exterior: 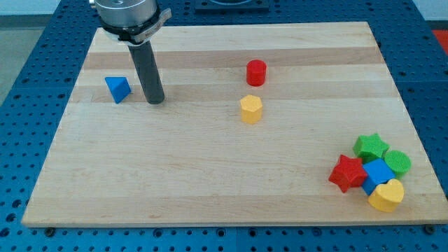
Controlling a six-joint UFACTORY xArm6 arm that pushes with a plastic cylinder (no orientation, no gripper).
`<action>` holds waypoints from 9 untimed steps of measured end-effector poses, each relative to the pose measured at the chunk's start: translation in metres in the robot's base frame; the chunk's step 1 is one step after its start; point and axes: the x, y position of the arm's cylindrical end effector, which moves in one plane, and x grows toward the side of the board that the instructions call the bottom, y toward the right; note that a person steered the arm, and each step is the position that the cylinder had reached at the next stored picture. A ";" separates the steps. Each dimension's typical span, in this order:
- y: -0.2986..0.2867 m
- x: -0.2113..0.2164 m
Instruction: Push yellow hexagon and red circle slightly toward up
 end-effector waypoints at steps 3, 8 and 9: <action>0.097 0.129; 0.162 -0.046; 0.162 -0.043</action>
